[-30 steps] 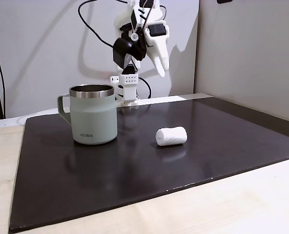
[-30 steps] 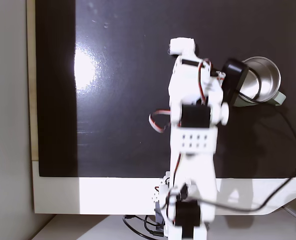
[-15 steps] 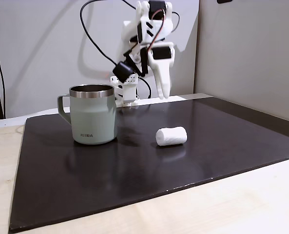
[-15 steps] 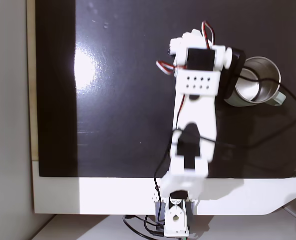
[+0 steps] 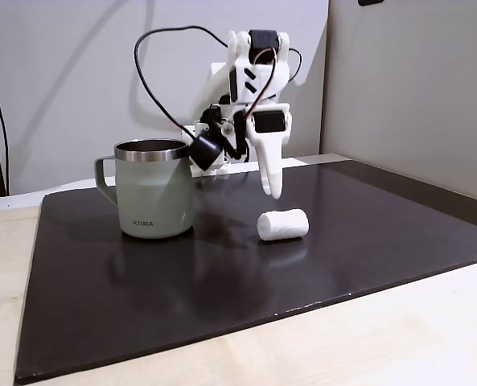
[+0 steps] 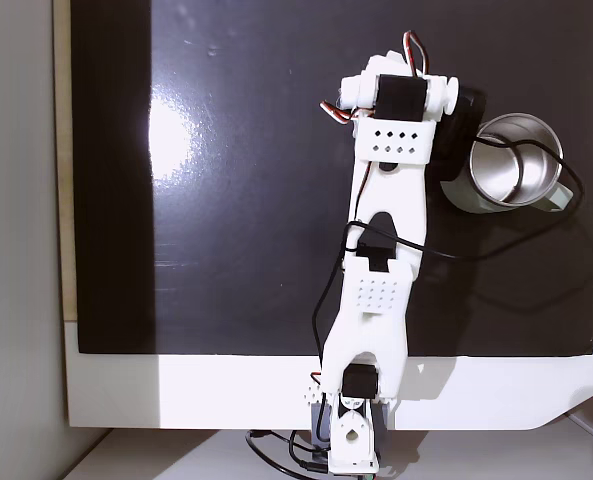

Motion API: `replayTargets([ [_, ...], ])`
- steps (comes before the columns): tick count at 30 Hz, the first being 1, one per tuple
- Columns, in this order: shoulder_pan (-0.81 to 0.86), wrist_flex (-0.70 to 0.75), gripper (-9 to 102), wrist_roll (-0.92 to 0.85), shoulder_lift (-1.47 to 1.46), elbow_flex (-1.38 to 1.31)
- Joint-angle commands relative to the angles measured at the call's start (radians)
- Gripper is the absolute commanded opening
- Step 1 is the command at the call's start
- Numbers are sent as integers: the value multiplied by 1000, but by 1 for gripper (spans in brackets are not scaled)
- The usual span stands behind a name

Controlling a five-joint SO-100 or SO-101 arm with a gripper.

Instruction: Grasp a gauze and put it in the cup.

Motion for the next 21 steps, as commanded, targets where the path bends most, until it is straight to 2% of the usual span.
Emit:
replayTargets([
  [1, 20, 9, 35, -3, -35, -110],
  [9, -9, -3, 36, -20, -173, -244],
  [21, -29, -91, 31, -31, -262, -247],
])
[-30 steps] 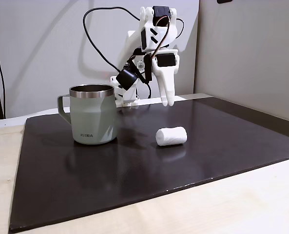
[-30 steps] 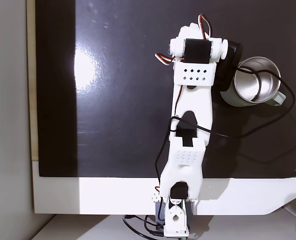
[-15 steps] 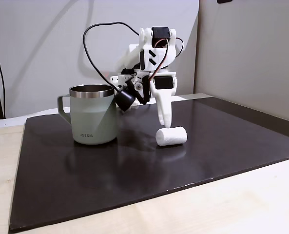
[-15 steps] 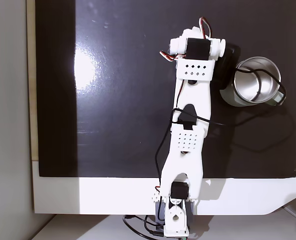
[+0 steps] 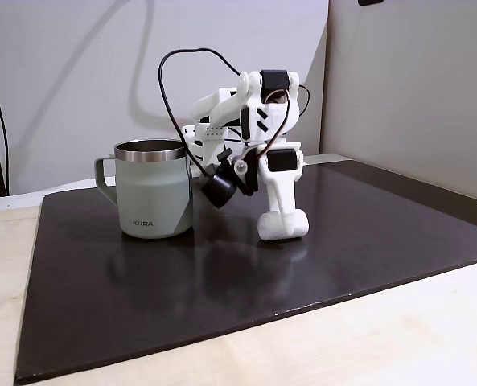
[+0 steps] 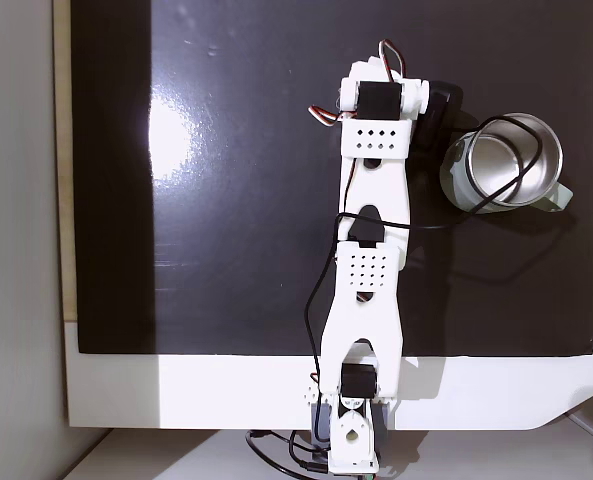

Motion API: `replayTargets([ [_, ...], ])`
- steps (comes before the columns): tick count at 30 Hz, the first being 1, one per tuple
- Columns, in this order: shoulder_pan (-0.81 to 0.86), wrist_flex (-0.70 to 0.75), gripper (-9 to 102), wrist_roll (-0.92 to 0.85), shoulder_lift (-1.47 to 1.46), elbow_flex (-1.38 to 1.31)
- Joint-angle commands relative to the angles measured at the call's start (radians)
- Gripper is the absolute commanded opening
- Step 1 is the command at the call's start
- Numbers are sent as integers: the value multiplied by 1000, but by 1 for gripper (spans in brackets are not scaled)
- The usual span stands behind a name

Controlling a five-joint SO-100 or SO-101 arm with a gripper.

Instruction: Grasp a gauze and put it in the cup.

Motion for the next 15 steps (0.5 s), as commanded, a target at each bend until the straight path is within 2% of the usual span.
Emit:
replayTargets([
  [1, 3, -21, 30, -5, 5, -46],
  [4, 9, -29, 27, -6, -3, -46],
  [11, 23, -38, 8, -12, -5, -51],
  [15, 23, -37, 4, -12, 0, -52],
])
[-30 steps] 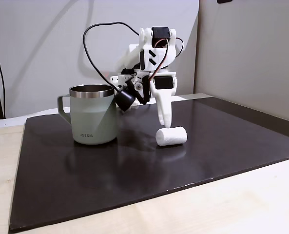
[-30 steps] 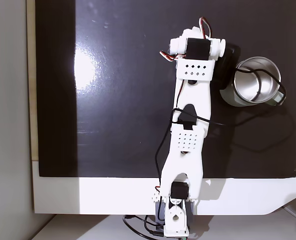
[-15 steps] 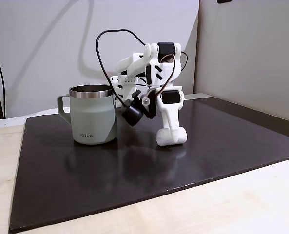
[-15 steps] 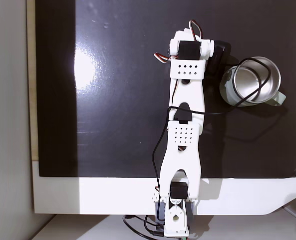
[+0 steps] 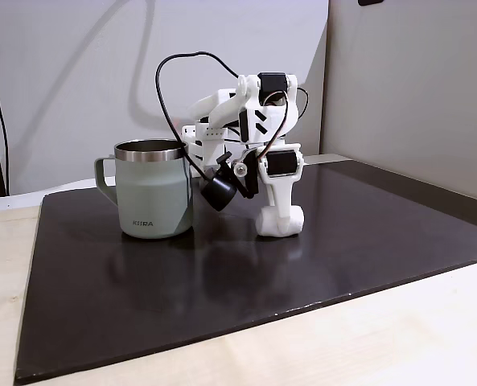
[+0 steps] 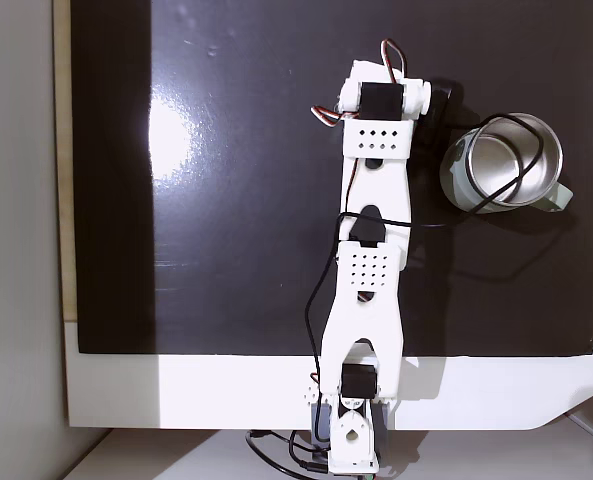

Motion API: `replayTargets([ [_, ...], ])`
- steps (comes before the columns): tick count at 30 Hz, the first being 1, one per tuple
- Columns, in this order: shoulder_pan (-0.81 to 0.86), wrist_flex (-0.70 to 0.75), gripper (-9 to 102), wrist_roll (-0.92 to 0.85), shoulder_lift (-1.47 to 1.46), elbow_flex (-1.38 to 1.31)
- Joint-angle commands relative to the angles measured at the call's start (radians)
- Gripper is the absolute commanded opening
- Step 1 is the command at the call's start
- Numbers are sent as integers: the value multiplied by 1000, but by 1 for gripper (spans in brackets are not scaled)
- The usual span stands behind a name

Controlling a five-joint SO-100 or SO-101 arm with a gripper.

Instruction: Grasp a gauze and put it in the cup.

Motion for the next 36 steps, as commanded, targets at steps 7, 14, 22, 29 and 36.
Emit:
replayTargets([
  [7, 6, 25, 4, -3, 81, -41],
  [14, -21, 106, 2, 3, 172, -40],
  [22, -21, 123, 0, 23, 365, 107],
  [29, -28, 123, 1, 17, 555, 120],
  [36, -43, 123, 0, -9, 755, 150],
])
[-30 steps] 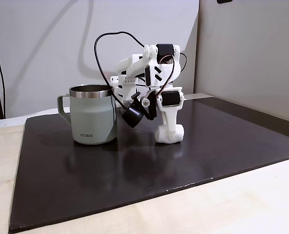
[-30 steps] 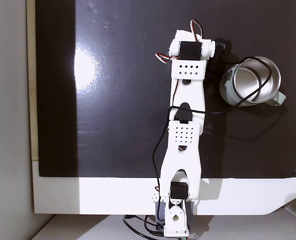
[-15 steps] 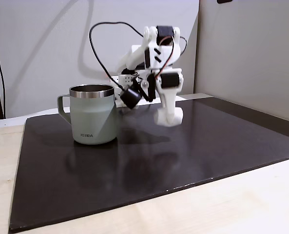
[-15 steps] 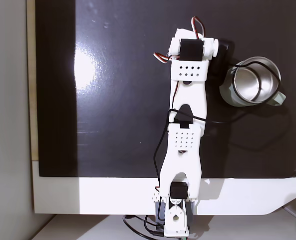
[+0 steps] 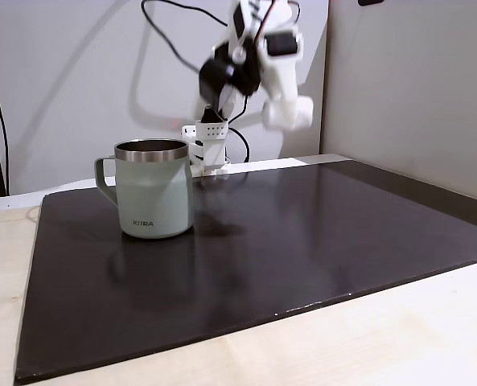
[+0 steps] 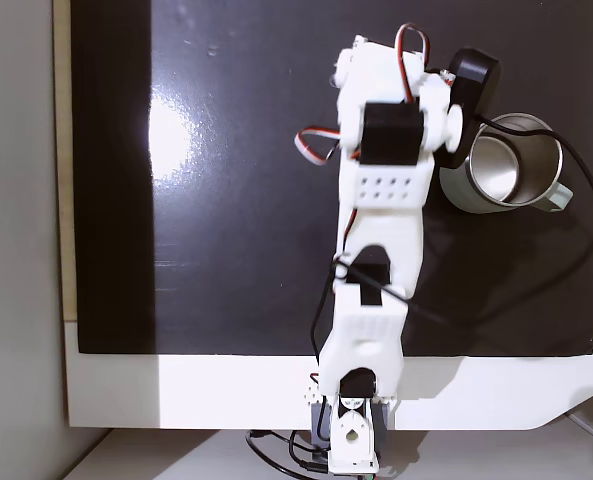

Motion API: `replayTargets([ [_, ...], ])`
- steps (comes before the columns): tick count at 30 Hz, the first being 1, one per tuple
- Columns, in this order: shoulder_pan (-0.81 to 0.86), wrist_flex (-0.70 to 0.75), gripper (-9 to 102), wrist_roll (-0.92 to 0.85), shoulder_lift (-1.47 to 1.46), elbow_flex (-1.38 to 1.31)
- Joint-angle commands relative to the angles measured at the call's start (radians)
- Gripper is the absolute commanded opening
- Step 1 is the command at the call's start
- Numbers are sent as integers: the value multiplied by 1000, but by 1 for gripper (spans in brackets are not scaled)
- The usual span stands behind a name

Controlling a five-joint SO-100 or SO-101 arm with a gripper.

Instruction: Grasp a gauze and put it in the cup.

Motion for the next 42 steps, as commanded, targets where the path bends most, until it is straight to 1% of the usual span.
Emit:
replayTargets([
  [1, 3, 8, 0, -29, 163, -5],
  [7, 74, 6, 0, -63, 235, 11],
  [17, 373, 8, 0, -112, 261, 100],
  [24, 517, 8, 0, -201, 184, 103],
  [28, 549, 8, 0, -224, 138, 103],
  [36, 557, 8, 0, -258, 114, 169],
  [42, 552, 9, 0, -305, 143, 302],
])
